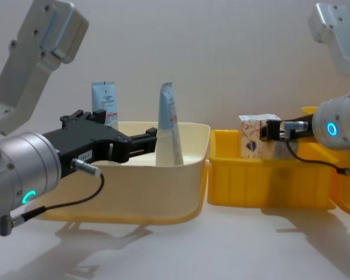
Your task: Bimanual collaborative sorting of washing and personal care products
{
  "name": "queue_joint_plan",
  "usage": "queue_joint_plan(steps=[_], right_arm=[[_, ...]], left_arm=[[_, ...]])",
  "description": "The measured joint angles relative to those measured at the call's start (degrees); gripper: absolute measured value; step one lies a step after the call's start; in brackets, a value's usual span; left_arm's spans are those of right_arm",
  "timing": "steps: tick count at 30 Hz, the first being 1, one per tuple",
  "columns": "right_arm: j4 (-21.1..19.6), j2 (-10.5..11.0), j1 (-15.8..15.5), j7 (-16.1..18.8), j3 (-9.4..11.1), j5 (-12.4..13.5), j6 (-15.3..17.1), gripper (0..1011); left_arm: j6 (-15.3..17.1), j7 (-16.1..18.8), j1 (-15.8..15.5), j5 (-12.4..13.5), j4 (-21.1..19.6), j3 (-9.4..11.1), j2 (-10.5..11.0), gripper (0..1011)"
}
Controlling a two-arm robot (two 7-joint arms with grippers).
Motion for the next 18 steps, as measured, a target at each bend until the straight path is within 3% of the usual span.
queue_joint_plan(steps=[18], right_arm=[[-0.1,-0.1,-0.2,0.2,0.1,-0.1,-1.2,431]], left_arm=[[0.0,0.0,0.0,0.0,0.0,0.0,0.0,1003]])
